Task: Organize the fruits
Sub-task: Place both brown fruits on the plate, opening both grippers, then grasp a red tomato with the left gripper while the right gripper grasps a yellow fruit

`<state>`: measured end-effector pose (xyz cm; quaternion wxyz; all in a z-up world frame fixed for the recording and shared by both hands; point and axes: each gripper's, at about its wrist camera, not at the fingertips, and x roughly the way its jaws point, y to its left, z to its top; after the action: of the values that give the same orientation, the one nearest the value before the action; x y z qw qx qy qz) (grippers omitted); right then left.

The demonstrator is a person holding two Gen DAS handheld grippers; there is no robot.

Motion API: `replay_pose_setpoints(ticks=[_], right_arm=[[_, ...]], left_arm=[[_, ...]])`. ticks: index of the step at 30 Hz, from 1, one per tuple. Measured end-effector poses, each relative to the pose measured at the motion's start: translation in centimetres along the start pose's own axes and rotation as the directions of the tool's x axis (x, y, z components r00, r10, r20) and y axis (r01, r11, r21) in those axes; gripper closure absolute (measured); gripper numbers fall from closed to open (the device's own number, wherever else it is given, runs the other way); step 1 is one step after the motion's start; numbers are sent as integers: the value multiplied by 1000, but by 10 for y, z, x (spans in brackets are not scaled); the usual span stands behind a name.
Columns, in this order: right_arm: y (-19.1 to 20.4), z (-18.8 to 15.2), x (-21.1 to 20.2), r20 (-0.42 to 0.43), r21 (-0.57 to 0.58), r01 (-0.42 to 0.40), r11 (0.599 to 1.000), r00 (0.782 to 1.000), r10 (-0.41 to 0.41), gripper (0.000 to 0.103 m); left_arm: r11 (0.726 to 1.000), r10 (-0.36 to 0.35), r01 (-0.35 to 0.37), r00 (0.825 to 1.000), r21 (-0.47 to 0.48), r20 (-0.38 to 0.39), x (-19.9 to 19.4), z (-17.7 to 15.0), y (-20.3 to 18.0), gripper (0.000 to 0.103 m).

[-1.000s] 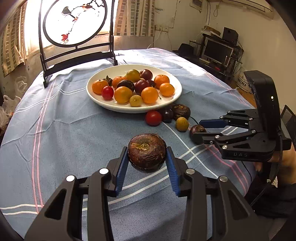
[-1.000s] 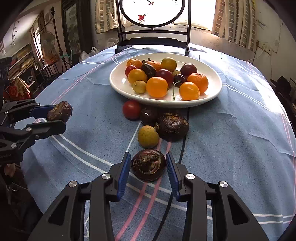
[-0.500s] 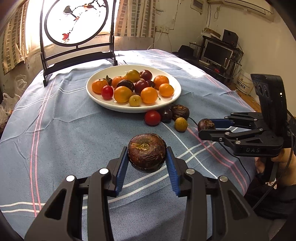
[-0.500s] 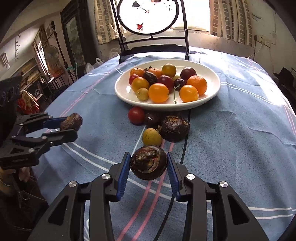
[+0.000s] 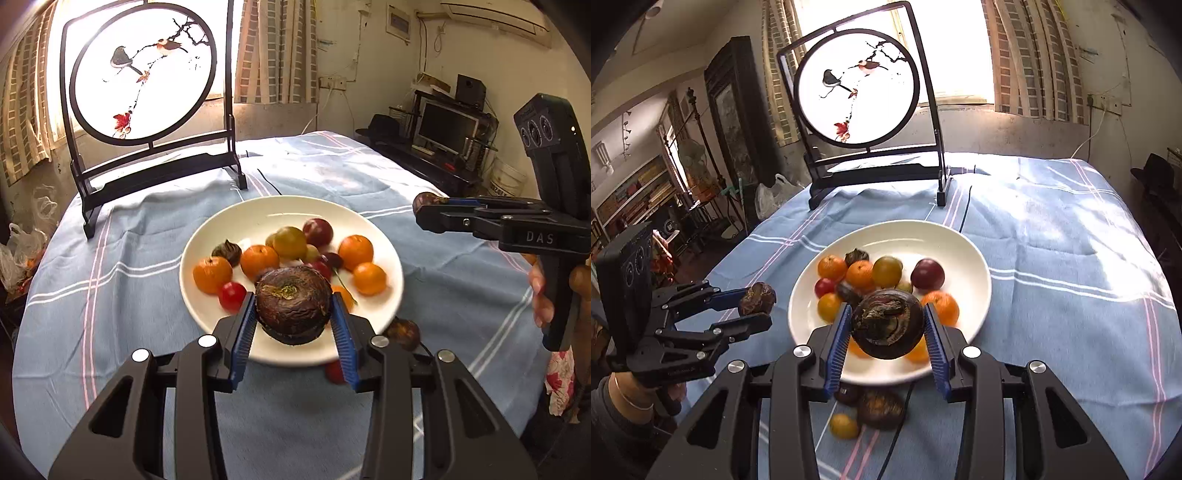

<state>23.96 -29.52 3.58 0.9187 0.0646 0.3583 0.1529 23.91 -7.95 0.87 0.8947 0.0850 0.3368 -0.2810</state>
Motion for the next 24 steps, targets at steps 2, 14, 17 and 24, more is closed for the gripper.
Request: replay_pose_setpoints(ticks=[2,14,17,24], right_arm=[[-6,13,26,-18,21,-5,1000,1000,5,63],[12,-21,25,-28,-40,39,998,999,-41,56],[19,-59,4,-73,-73,30,997,997,-35,56],[42,-122,7,-187,-108,-19,994,982,-1,50]], left_arm=[[1000,28,-28,1000,-4,-11,22,12,7,64],[992,34,-34,999,-119,0,23,9,26,27],[998,46,-47,999,-30,-22,0,-20,2,26],[999,43,-42,996,4,-84,-32,-83,-19,25]])
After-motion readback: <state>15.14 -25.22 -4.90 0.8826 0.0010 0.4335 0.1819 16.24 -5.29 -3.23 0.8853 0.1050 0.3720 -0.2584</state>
